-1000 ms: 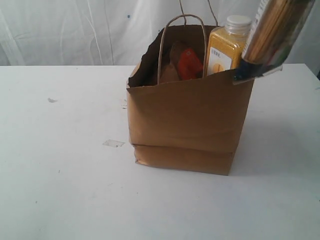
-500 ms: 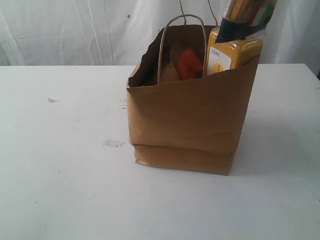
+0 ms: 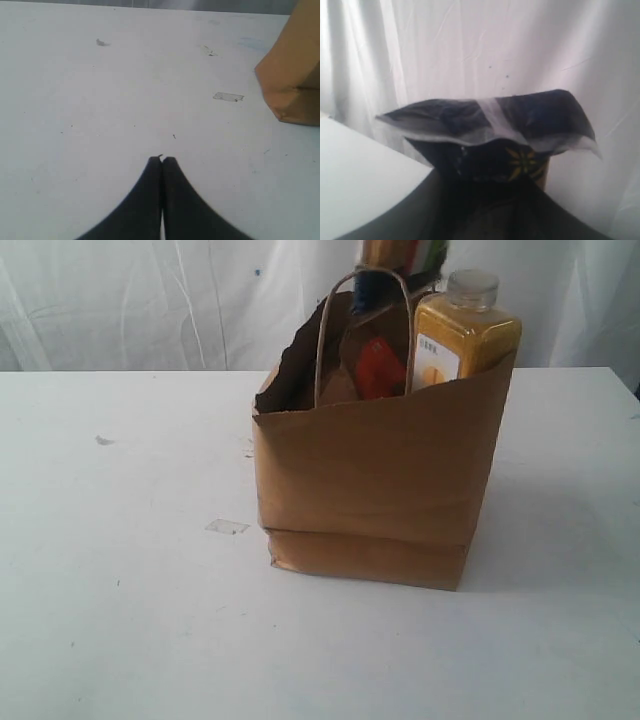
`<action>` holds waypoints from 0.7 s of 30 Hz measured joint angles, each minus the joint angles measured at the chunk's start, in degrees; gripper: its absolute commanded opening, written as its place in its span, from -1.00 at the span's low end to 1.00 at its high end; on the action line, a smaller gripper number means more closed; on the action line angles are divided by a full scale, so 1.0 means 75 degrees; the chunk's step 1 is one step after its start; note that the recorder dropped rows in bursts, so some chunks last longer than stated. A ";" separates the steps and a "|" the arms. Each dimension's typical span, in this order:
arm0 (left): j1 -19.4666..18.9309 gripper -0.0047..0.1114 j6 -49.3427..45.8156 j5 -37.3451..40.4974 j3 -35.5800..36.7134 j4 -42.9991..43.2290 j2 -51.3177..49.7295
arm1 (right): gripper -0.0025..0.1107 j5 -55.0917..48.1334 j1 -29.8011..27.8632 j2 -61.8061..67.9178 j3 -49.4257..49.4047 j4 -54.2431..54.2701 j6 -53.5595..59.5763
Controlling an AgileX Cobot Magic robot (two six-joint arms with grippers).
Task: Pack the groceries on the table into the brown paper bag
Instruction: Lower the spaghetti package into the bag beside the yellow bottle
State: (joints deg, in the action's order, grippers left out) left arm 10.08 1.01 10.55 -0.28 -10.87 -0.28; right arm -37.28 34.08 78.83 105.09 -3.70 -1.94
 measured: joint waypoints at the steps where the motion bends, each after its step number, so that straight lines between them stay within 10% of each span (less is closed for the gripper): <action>1: 0.0000 -0.92 0.0000 0.0000 0.0000 0.0000 0.0000 | -0.96 -0.0167 0.0090 0.0037 0.0000 0.0062 0.0000; 21: 0.0000 -0.92 0.0000 0.0000 0.0000 0.0000 0.0000 | -0.96 -0.1713 0.0258 0.0551 0.0000 -0.0851 -0.1366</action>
State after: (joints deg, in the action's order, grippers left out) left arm 10.08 1.01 10.55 -0.28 -10.87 -0.28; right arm -50.13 36.02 82.96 105.09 -10.08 -12.19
